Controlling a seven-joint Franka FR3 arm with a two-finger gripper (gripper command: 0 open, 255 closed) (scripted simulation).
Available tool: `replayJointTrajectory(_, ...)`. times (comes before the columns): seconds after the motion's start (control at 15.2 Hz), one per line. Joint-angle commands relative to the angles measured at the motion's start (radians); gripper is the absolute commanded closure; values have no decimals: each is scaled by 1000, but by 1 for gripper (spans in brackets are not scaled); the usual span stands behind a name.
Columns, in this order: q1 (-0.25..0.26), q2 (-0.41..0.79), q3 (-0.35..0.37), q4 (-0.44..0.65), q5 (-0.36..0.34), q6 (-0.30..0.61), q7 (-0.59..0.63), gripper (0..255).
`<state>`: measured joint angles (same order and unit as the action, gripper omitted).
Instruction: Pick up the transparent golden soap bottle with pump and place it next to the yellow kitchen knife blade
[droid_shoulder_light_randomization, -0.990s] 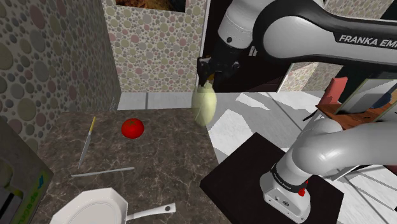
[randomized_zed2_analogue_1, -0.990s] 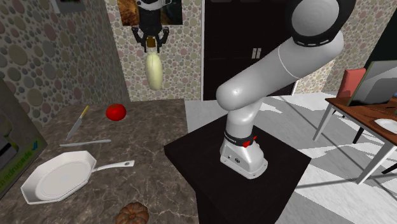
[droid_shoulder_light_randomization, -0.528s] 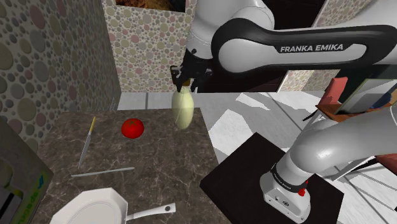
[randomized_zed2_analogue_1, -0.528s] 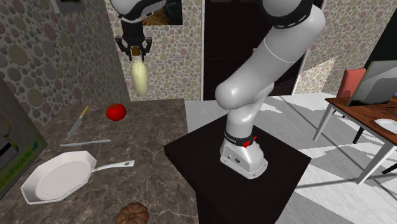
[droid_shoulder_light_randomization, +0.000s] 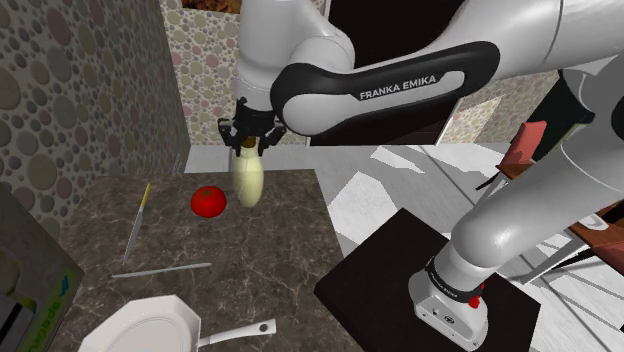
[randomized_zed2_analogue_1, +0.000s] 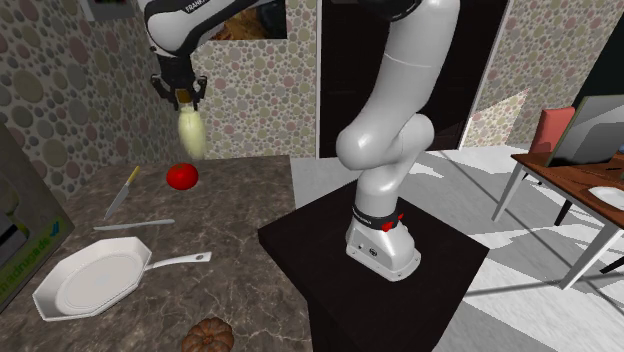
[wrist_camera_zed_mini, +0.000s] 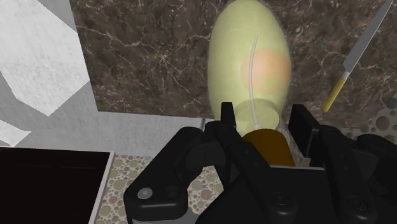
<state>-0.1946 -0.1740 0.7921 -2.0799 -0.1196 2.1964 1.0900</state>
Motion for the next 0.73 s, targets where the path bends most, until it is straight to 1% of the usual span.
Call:
replayJointTrajectory(0.0,-21,110,50,57,-103,12,81,255)
replayJointTrajectory(0.13,-13,231,78,128,-223,0,167,255)
replayJointTrajectory(0.26,26,350,78,206,-337,-23,243,255)
replayJointTrajectory(0.46,120,509,39,334,-466,-65,317,255)
replayJointTrajectory(0.66,218,650,-9,476,-555,-108,354,255)
